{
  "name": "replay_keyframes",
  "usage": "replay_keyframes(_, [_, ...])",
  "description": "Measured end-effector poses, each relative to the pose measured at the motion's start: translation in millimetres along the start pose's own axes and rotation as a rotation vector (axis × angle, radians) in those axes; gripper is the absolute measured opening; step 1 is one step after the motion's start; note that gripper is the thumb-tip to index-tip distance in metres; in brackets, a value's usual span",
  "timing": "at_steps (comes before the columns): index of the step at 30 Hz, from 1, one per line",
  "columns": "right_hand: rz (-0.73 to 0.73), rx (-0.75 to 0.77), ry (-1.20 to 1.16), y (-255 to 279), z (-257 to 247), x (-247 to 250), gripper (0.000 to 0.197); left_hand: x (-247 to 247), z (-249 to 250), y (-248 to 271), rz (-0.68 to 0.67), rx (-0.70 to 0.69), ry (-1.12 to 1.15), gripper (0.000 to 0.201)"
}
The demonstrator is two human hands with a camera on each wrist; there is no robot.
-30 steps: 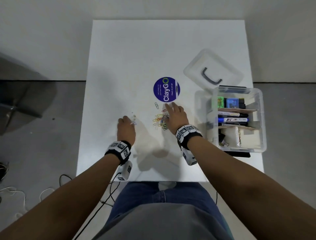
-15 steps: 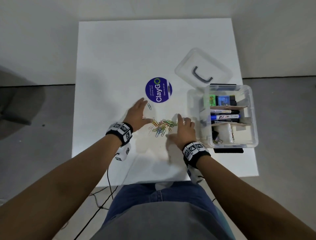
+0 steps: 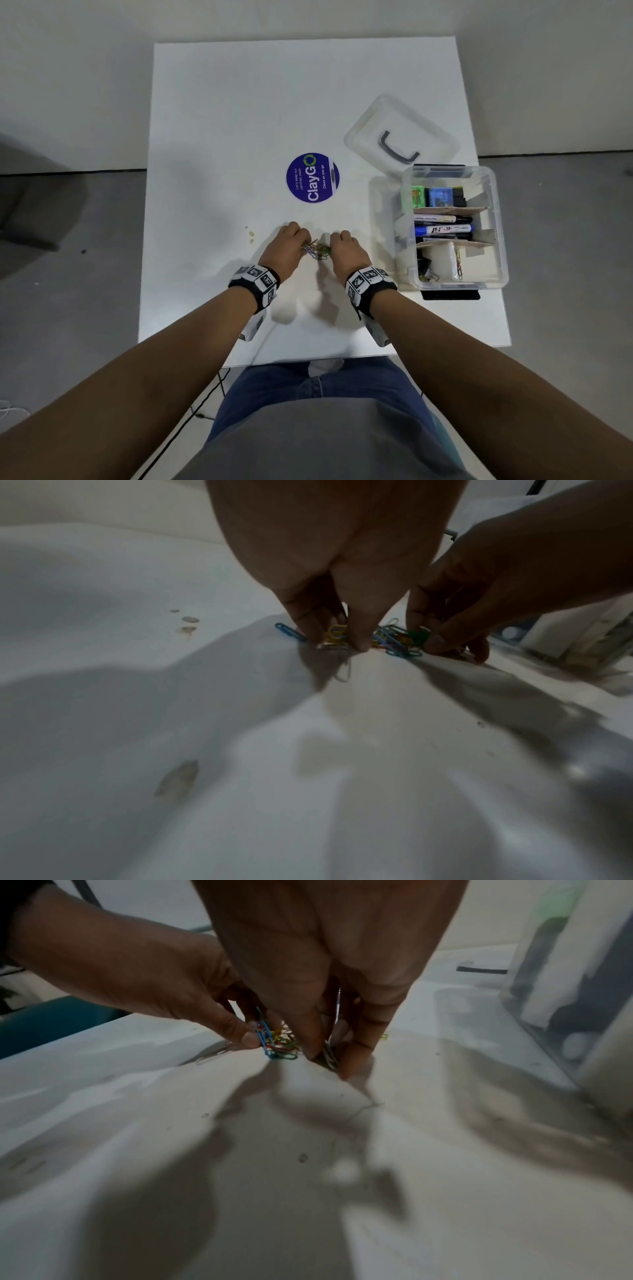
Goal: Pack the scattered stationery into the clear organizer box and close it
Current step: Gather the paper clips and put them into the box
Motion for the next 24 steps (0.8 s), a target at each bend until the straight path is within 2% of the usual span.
replay_keyframes(6, [0.034, -0.175, -0.155, 7.1, 25.5, 13.1, 0.033, 8.9, 0.8, -5.7, -0.014, 0.07, 0.016, 0.01])
replay_keyframes(10, [0.17, -0.217, -0.267, 16.0, 36.2, 39.9, 0.017, 29.0, 6.3, -5.0, 0.058, 0.142, 0.094, 0.005])
replay_keyframes(13, [0.281, -0.206, -0.391, 24.7, 42.4, 72.5, 0.011, 50.2, 28.1, -2.4, 0.133, 0.152, 0.191, 0.005])
replay_keyframes(18, [0.458, -0.179, -0.607, 57.6, 70.1, 138.5, 0.007, 69.4, 108.4, -1.5, 0.186, 0.133, 0.406, 0.006])
replay_keyframes(21, [0.573, -0.222, -0.674, 84.0, 108.0, 173.4, 0.009, 59.9, 178.3, -8.1, 0.132, 0.012, 0.418, 0.01])
replay_keyframes(24, [0.642, -0.319, -0.605, 105.5, 157.6, 189.3, 0.013, 37.0, 241.0, -19.8, 0.084, -0.09, 0.379, 0.017])
Point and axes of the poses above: each hand's wrist, its own y-axis away from the middle knuckle, its own x-axis out of the back of the hand, z = x × y, the point moved 9 cm from there along -y, towards the middle knuckle, and after that the axes turned 13 degrees about z, right-handed, at the moved point
